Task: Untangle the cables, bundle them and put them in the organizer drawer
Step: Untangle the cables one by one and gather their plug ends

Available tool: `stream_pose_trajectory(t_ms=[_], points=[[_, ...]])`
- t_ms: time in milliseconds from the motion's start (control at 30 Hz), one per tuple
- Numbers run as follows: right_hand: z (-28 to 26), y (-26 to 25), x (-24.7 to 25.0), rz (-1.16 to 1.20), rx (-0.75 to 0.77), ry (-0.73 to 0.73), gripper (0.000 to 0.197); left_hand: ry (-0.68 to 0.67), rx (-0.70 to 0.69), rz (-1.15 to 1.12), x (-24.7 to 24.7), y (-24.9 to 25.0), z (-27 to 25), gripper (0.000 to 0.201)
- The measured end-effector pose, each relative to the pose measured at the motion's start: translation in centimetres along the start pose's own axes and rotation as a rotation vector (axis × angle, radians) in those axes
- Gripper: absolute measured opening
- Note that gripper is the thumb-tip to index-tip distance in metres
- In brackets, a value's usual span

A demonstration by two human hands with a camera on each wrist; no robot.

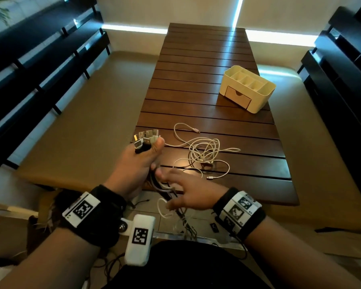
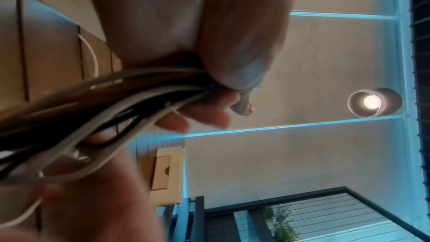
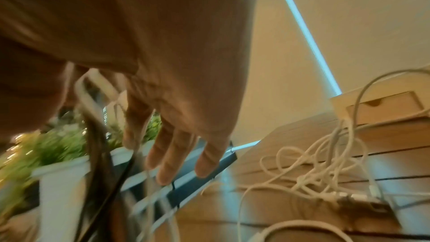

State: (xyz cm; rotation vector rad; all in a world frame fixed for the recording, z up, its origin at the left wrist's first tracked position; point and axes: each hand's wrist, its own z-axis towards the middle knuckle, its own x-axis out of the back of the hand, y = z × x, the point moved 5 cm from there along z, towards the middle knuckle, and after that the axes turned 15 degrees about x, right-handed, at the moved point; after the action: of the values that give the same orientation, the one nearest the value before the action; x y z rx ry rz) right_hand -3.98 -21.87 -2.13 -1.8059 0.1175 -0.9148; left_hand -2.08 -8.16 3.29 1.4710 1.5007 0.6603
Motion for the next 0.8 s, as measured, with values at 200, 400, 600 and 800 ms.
stream_pose_trajectory(t_ms=[200,400,600,800], points=[[-0.2,-3.5,4.0,0.166,0.22,0.402,0.085,0.048,-0.162,0.229,0.5,0.1,-0.4,0.018],[2.1,-3.1,5.7,0.364,0.28,0.457,0.065,0.147,-0.194,0.155,2.4,0.4,0.1,0.014],[8.5,3.1,7.7,-0.046,0.029,0.68,0.009,0.254,-0.133,-0.089,6.9,0.0,-0.5,0.025],[17.0,8.9,5.6,-0.365,-0.148,0.353,0.022,0.335,-0.186,-0.064,9.4,0.2,-0.5,0.028]])
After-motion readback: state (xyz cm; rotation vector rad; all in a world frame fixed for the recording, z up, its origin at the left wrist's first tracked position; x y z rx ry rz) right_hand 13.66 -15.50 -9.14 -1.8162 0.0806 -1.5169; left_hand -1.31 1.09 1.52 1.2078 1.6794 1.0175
